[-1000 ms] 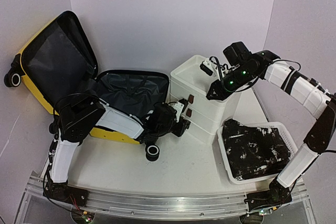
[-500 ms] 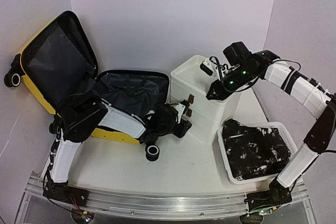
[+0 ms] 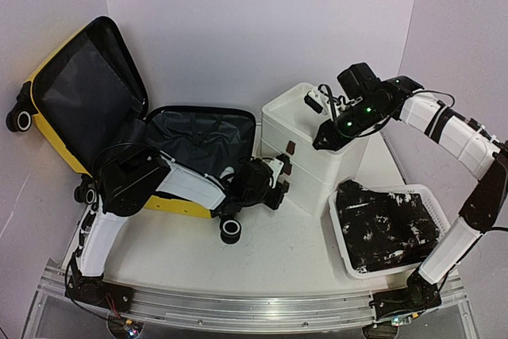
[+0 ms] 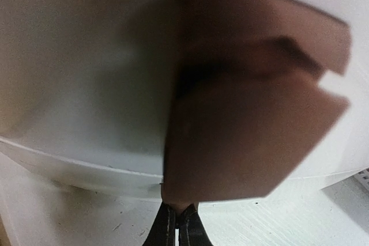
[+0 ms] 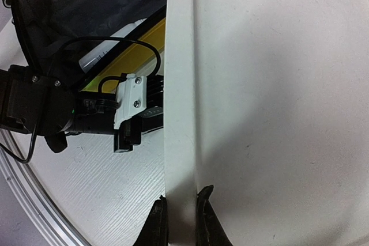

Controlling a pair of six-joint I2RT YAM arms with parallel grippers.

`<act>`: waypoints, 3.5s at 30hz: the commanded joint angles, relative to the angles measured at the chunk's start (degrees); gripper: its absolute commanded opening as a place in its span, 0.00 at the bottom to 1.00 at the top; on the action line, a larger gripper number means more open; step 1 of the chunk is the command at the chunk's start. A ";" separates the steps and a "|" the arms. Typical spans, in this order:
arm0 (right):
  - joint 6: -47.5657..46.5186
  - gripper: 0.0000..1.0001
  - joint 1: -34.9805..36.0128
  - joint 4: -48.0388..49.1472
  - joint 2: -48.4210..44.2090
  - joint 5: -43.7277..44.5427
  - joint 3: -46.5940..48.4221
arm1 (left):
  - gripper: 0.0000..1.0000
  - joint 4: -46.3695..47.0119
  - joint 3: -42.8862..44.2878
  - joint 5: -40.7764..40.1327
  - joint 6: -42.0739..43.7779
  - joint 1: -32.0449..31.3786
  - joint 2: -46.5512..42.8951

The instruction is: Open, take out, and arrange the luggage

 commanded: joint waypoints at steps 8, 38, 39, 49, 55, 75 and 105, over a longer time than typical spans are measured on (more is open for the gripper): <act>5.40 0.00 -0.62 -2.49 0.57 25.05 -0.15 | 0.00 0.38 -1.31 -3.29 2.95 0.40 -5.44; 6.46 0.00 -7.11 0.58 1.05 11.63 -1.01 | 0.74 -38.02 5.14 18.90 -6.74 19.15 -23.34; 6.46 0.00 -7.12 0.58 1.13 11.62 -1.05 | 0.73 -40.76 6.79 19.75 -6.98 20.36 -22.13; 6.46 0.00 -7.11 0.58 1.76 8.96 -0.28 | 0.64 -61.28 23.97 11.38 -7.75 21.56 -7.39; 6.46 0.00 -7.17 0.29 1.95 7.98 0.21 | 0.64 -65.50 27.50 10.20 -8.30 20.94 -1.42; 8.54 0.00 -7.11 -0.06 1.22 6.83 0.18 | 0.25 -55.32 27.13 8.95 -14.99 22.25 -20.09; 11.03 0.00 -7.09 1.86 1.38 2.96 -0.86 | 0.38 -9.51 22.34 -8.20 -57.44 3.94 -0.07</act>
